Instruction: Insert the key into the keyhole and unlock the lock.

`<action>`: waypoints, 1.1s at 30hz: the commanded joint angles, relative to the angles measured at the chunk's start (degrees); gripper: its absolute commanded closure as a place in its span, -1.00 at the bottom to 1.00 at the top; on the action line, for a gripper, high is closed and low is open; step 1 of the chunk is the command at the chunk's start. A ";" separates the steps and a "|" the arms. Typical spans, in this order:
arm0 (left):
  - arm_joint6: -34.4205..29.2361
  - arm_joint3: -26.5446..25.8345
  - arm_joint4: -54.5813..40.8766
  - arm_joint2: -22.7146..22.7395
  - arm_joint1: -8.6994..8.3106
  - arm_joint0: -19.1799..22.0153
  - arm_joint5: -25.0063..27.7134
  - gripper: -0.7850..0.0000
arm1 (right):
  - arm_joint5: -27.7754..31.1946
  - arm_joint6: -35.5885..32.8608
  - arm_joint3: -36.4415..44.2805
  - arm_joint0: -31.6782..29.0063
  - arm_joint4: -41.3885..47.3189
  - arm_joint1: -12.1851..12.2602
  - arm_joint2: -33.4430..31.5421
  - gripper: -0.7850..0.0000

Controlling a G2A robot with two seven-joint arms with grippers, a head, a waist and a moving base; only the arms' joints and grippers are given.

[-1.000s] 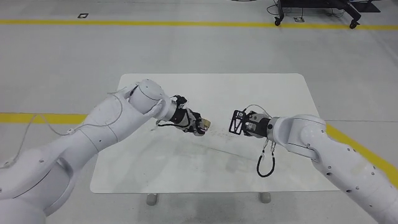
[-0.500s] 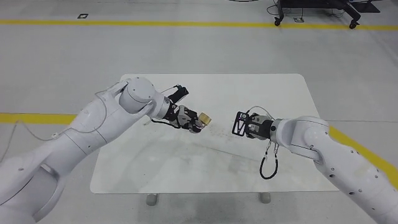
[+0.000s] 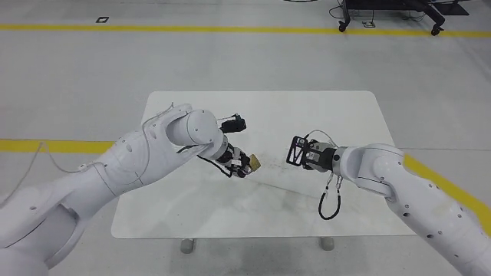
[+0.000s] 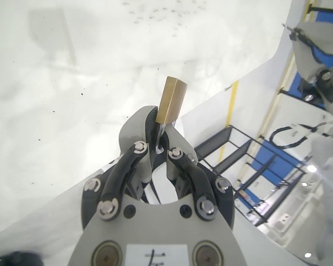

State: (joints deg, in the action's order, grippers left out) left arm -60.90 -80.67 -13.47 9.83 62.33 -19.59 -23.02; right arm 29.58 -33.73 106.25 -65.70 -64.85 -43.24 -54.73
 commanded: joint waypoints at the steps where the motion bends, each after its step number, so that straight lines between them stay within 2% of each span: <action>1: -1.26 -2.19 5.38 -0.09 0.41 -0.10 0.14 1.00 | -0.01 0.25 -0.86 0.80 0.21 -0.47 0.84 1.00; 5: -3.32 -5.17 10.03 -0.07 1.50 -0.81 0.91 1.00 | -0.10 0.27 -2.77 2.97 0.84 -1.66 3.02 1.00; 10: -3.09 -5.65 11.06 0.88 2.47 -1.01 1.75 1.00 | -0.31 -0.90 -4.83 6.05 1.20 -3.34 6.05 1.00; 20: -5.06 -5.07 13.99 2.22 3.15 -1.89 3.71 1.00 | -0.48 -2.56 -7.84 9.38 1.74 -5.35 8.15 1.00; 28: -4.26 -5.95 16.79 3.71 3.07 -3.46 2.62 1.00 | 1.21 -3.88 -8.57 10.14 1.56 -5.95 7.96 1.00; 33: -1.34 -6.37 16.69 5.71 3.00 -5.11 2.55 1.00 | 1.86 -3.85 -9.69 10.73 1.87 -6.25 7.26 1.00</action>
State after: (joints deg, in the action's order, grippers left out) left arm -63.25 -86.81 3.16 15.09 65.38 -24.28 -20.33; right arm 31.33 -37.53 96.85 -55.16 -63.13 -49.43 -47.32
